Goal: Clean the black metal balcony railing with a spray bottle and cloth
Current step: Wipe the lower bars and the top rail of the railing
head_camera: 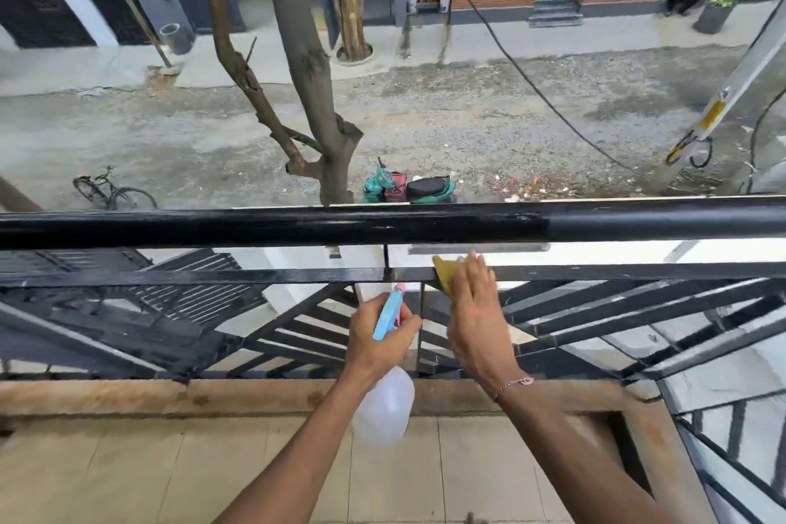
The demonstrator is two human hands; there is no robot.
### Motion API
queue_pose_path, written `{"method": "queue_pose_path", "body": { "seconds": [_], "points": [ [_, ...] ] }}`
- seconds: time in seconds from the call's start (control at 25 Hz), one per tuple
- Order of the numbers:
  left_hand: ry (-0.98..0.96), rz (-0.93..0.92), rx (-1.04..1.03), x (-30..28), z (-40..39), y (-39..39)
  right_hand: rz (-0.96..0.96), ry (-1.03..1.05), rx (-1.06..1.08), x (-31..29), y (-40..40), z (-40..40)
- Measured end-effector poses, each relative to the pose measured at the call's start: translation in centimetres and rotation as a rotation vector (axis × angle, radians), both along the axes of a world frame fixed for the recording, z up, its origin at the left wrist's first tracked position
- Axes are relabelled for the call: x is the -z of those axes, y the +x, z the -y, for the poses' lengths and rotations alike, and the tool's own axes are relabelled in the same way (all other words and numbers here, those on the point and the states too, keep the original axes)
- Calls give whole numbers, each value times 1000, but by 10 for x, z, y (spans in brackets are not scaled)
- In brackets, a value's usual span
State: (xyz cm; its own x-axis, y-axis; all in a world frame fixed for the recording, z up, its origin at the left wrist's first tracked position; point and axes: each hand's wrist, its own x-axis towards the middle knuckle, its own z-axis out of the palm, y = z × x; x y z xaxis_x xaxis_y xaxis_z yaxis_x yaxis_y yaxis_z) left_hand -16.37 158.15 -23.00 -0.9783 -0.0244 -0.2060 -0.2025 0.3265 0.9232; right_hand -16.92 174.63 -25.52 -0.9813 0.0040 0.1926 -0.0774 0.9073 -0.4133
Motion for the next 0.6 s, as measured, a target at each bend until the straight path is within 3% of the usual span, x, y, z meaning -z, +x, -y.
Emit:
{"method": "queue_pose_path", "body": {
  "seconds": [0.16, 0.28, 0.6],
  "points": [
    [-75, -33, -159, 2, -33, 18, 53, -310, 3, -6, 14, -39],
    [-65, -11, -161, 5, -45, 30, 41, -492, 71, -8, 22, -69],
    [-115, 20, -138, -8, -87, 41, 31, -630, 215, -33, 44, -125]
  ]
}}
